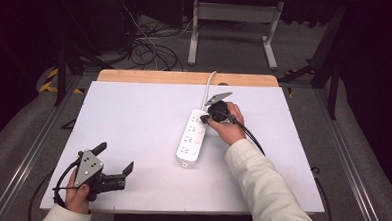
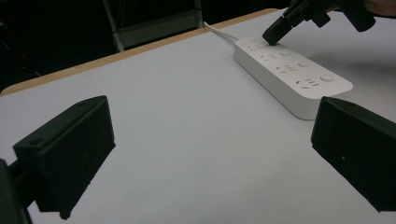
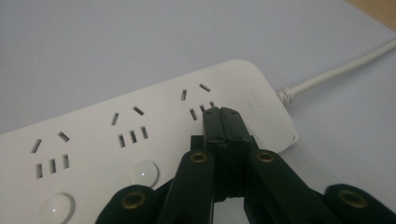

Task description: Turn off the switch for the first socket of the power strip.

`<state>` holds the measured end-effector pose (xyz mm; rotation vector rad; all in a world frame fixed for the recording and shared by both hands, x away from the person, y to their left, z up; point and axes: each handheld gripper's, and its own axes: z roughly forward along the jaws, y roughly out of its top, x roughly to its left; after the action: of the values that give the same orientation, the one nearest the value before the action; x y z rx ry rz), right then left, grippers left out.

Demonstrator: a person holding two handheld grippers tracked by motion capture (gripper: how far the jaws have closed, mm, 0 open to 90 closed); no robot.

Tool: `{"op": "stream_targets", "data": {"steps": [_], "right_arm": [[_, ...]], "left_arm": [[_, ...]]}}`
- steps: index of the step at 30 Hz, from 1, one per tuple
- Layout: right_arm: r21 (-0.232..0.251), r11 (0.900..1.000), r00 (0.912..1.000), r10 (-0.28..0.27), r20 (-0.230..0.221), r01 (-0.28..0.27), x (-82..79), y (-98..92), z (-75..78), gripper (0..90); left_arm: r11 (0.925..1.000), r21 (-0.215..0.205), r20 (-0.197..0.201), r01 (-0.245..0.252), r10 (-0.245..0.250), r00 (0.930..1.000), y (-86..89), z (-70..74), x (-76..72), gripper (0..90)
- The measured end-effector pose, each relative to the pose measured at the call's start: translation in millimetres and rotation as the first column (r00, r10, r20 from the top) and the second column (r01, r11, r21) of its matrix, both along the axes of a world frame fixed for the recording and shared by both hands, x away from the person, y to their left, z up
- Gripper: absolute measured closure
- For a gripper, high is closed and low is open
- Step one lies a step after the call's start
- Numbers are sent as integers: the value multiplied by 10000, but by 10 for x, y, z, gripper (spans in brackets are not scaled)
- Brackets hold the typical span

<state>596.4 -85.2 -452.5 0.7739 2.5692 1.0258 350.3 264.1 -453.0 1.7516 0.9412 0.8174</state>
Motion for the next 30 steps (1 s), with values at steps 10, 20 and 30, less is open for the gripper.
{"op": "stream_targets", "data": {"steps": [10,20,30], "right_arm": [[131,9998,9999,-136,-53,136,-18,-8,-11,900],[200,9996,9998,-207,-27,208,-25,-11,-20,900],[87,9997,9998,-207,16,207,-26,-3,-19,900]], "left_arm": [[10000,-5,0,5,-5,10000,0,1,0,0],[10000,-21,-3,6,-6,10000,0,1,1,0],[10000,-22,-7,26,-26,10000,1,0,3,0]]}}
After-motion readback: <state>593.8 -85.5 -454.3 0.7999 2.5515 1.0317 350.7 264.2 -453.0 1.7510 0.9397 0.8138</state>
